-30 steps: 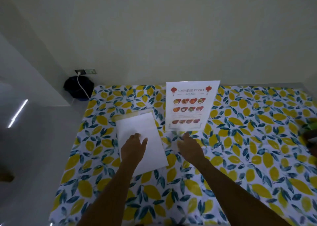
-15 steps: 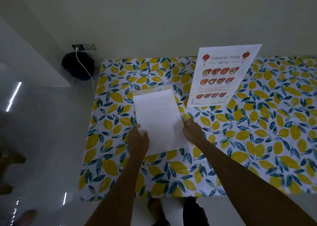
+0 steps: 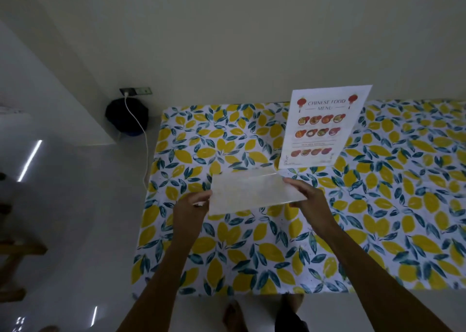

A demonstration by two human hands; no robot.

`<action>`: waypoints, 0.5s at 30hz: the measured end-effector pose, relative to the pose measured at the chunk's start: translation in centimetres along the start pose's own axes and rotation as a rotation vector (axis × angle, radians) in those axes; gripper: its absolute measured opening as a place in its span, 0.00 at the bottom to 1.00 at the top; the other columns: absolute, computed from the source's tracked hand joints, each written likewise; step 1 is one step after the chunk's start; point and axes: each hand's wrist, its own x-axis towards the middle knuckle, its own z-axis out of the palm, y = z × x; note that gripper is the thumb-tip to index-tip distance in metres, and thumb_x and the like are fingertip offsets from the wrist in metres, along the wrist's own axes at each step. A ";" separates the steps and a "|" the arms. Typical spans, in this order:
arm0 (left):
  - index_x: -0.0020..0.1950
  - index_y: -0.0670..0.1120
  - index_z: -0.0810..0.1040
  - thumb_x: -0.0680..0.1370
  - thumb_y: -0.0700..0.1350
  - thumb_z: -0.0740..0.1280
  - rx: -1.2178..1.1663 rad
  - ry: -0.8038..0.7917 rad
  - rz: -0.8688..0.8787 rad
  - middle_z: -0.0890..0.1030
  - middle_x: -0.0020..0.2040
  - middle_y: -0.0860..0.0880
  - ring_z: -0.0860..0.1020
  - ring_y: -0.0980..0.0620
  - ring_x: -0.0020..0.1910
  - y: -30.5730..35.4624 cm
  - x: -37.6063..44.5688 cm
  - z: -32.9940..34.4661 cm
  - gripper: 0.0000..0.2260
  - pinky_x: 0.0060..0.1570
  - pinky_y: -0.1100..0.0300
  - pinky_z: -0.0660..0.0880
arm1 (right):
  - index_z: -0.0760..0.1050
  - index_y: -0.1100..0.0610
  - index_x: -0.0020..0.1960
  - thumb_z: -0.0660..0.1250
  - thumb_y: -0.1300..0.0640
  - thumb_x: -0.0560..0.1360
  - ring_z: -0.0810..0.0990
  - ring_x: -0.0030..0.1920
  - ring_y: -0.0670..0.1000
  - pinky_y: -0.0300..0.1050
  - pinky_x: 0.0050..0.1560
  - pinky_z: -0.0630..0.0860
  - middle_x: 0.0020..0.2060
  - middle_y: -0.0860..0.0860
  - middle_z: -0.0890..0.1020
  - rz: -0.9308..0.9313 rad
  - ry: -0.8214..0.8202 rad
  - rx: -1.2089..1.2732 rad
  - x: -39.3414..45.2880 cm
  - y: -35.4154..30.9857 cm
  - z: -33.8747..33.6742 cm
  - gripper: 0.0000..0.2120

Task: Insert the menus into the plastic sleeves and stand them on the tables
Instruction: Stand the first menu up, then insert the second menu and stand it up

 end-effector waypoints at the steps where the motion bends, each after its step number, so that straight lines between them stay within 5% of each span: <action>1: 0.57 0.44 0.84 0.76 0.37 0.71 -0.011 0.023 0.015 0.84 0.53 0.49 0.82 0.55 0.50 0.6 -0.3 -0.1 0.10 0.48 0.58 0.80 | 0.80 0.55 0.61 0.67 0.68 0.76 0.83 0.43 0.39 0.40 0.42 0.82 0.50 0.51 0.84 -0.017 0.005 0.001 -0.1 -0.6 -0.2 0.16; 5: 0.53 0.45 0.86 0.76 0.44 0.71 -0.053 0.104 0.125 0.85 0.50 0.51 0.83 0.56 0.49 2.3 -0.4 -0.5 0.07 0.48 0.60 0.79 | 0.83 0.52 0.56 0.69 0.52 0.76 0.83 0.46 0.48 0.46 0.45 0.82 0.49 0.50 0.84 -0.116 0.056 -0.089 0.5 -1.9 -0.5 0.10; 10: 0.44 0.46 0.85 0.77 0.47 0.71 0.080 0.150 0.155 0.83 0.41 0.51 0.79 0.59 0.40 3.4 1.8 -0.9 0.07 0.42 0.67 0.73 | 0.82 0.56 0.53 0.69 0.53 0.77 0.82 0.43 0.42 0.34 0.43 0.80 0.47 0.55 0.83 -0.194 0.118 -0.164 2.6 -3.0 0.3 0.09; 13: 0.35 0.49 0.76 0.78 0.48 0.69 0.138 0.140 0.161 0.74 0.31 0.54 0.74 0.58 0.32 4.1 3.4 -1.1 0.12 0.36 0.68 0.66 | 0.83 0.54 0.48 0.69 0.50 0.77 0.83 0.40 0.43 0.43 0.44 0.82 0.41 0.52 0.84 -0.241 0.167 -0.269 4.6 -3.9 0.9 0.08; 15: 0.33 0.49 0.74 0.78 0.46 0.70 0.174 0.171 0.183 0.74 0.29 0.52 0.73 0.58 0.31 4.9 4.5 -1.4 0.14 0.33 0.67 0.64 | 0.84 0.55 0.48 0.69 0.50 0.76 0.82 0.37 0.45 0.39 0.43 0.79 0.39 0.52 0.85 -0.282 0.177 -0.338 6.0 -4.4 1.2 0.10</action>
